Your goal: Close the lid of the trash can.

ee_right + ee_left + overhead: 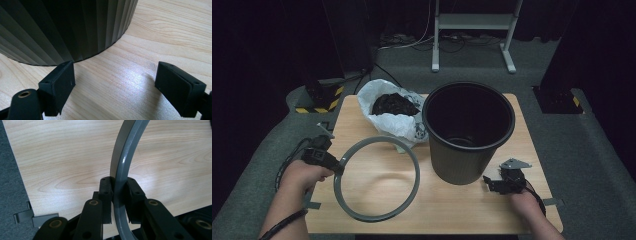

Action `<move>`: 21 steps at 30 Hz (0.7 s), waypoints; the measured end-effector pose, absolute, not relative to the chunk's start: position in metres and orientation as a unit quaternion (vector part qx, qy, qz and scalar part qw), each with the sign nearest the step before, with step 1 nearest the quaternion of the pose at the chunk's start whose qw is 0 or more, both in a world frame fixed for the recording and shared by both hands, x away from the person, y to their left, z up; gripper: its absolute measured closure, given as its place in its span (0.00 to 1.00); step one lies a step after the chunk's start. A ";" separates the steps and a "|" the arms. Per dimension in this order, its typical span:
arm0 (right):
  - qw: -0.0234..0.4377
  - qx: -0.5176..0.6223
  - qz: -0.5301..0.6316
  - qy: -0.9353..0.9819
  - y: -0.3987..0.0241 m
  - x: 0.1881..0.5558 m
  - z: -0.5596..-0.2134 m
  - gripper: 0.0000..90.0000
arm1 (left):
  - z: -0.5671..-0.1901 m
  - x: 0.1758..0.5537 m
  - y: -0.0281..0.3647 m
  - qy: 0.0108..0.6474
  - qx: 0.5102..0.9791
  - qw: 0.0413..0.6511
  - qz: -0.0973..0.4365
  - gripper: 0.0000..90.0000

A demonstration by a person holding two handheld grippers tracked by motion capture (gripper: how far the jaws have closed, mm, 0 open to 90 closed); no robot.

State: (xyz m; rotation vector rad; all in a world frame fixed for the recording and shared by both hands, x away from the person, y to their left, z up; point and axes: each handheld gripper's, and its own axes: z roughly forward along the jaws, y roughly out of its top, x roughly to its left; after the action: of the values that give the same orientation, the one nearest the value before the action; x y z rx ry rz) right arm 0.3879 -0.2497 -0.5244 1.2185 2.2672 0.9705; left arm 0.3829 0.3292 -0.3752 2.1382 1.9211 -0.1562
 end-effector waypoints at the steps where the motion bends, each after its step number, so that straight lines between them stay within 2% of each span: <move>1: 0.194 0.434 0.346 0.809 -0.250 0.388 -0.524 0.18 | -0.372 0.383 0.329 0.661 0.737 0.131 -0.053 0.85; 21: 0.194 0.431 0.347 0.810 -0.249 0.389 -0.525 0.17 | -0.328 0.398 0.324 0.668 0.723 0.172 -0.029 0.85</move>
State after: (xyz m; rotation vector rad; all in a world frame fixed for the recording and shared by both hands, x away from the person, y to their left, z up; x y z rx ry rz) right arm 0.3893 -0.2494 -0.5245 1.2097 2.2712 0.9720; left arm 0.3981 0.3244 -0.3278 2.0526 1.8956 -0.0824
